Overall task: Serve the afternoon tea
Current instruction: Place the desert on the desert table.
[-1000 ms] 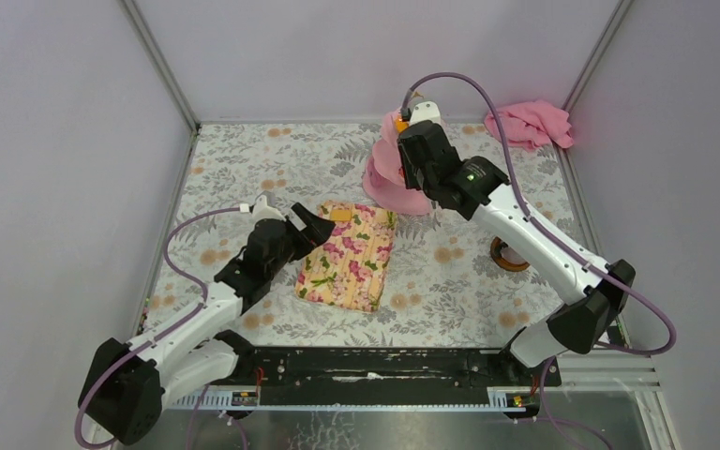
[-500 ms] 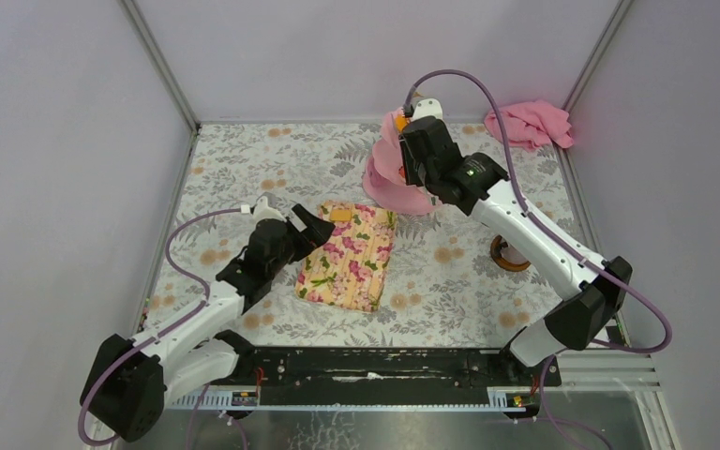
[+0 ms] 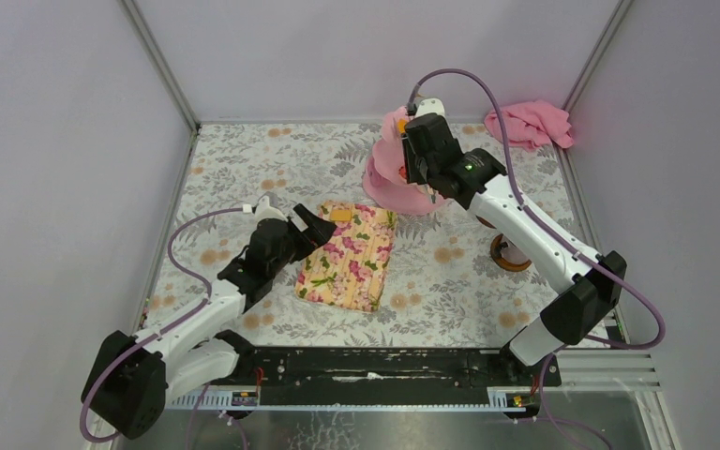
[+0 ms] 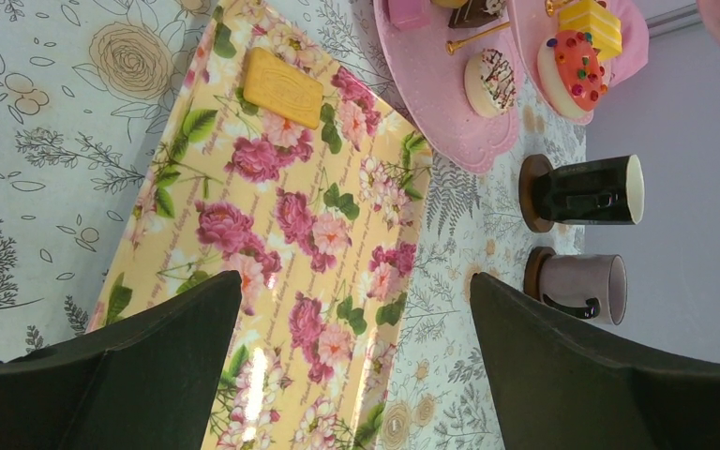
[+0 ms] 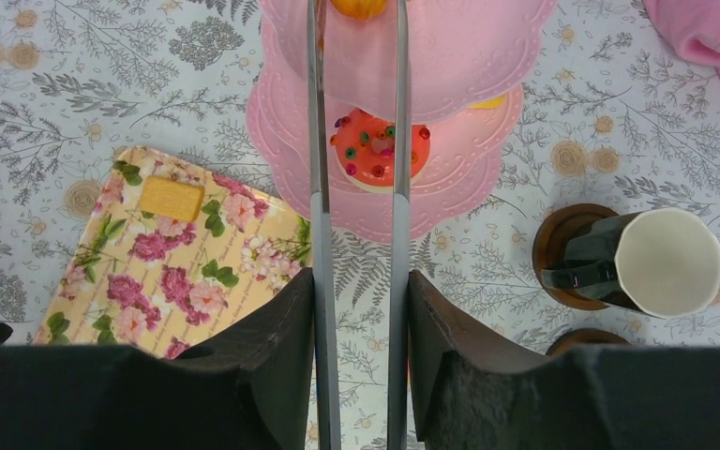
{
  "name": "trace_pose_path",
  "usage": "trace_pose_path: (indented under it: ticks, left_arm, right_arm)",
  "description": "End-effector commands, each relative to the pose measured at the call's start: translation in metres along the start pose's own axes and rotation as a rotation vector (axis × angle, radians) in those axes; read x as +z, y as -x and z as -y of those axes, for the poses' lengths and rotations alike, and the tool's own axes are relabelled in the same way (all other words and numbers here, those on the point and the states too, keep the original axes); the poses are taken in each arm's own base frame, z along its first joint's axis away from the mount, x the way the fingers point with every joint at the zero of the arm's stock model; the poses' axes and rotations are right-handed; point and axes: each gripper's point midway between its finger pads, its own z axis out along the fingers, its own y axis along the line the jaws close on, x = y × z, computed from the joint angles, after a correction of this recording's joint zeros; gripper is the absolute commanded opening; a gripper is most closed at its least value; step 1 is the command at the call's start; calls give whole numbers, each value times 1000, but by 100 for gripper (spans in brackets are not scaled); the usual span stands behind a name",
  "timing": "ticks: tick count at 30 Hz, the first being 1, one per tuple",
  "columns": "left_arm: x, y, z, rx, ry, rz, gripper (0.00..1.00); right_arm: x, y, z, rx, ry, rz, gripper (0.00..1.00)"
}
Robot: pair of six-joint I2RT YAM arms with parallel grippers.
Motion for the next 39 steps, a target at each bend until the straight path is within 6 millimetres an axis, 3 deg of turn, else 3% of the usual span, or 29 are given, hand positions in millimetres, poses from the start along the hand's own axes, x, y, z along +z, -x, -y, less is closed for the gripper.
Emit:
trace_pose_path:
  ticks: [1,39]
  left_arm:
    - [2,6,6,-13,-32,27,100]
    - [0,7,11,-23,-40,19,100]
  right_arm:
    - [-14,43,-3,75,38,125,21]
    - [-23,39,1,89,47,129,50]
